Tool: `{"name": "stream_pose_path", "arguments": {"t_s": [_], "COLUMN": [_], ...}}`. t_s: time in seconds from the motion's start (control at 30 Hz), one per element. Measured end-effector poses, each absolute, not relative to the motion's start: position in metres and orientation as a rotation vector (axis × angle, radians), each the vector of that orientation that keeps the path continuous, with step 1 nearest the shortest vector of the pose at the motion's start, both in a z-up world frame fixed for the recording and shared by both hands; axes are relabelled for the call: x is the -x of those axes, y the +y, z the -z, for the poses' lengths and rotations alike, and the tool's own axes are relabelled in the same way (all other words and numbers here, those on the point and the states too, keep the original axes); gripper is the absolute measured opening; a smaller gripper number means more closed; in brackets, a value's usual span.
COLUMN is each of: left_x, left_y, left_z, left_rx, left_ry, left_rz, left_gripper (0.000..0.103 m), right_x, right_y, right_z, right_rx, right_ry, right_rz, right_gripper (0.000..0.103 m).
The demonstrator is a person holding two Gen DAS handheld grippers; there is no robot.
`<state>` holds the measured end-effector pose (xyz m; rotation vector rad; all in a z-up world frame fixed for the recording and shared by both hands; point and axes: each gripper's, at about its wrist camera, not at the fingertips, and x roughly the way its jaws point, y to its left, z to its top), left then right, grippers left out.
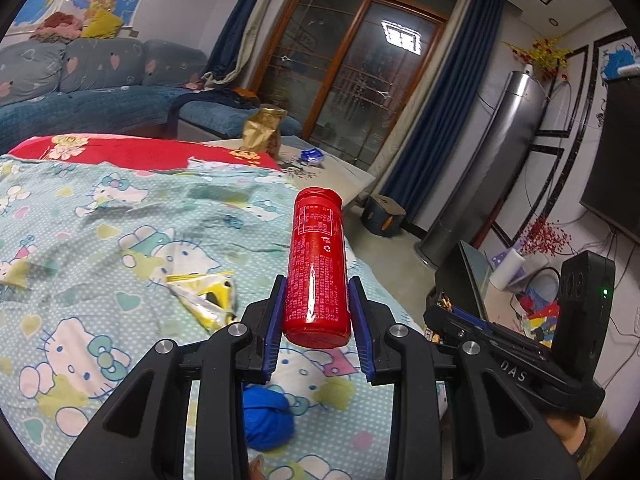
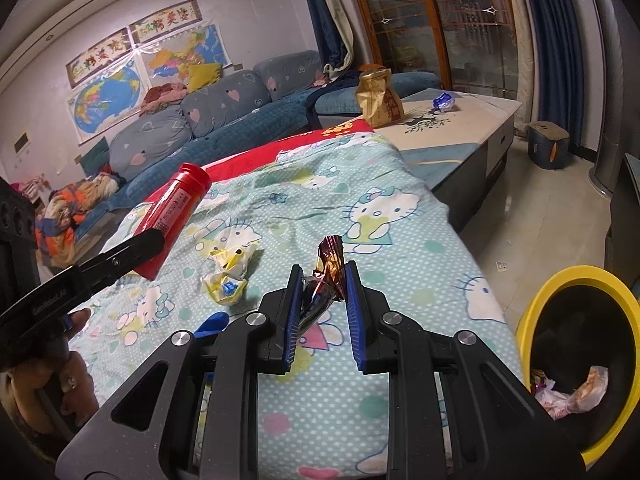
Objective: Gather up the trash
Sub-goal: 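Carry the red can and chocolate wrapper in both grippers over the yellow bin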
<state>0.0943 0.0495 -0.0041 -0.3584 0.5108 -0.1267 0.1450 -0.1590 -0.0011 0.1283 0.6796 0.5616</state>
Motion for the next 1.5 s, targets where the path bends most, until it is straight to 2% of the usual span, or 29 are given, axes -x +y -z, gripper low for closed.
{"name": "stream_pose_path", "arguments": {"t_s": [1.5], "left_x": [-0.110], "left_y": [-0.083], "left_z": [0.016], "left_rx": [0.197], "left_ry": [0.581], "left_rz": [0.396], "left_gripper": [0.029], "right_x": [-0.158], "right_y": [-0.308], "right_z": [0.013], "right_rx": [-0.285], "right_ry": [0.628], "right_rz": [-0.229], "right_gripper": [0.016]}}
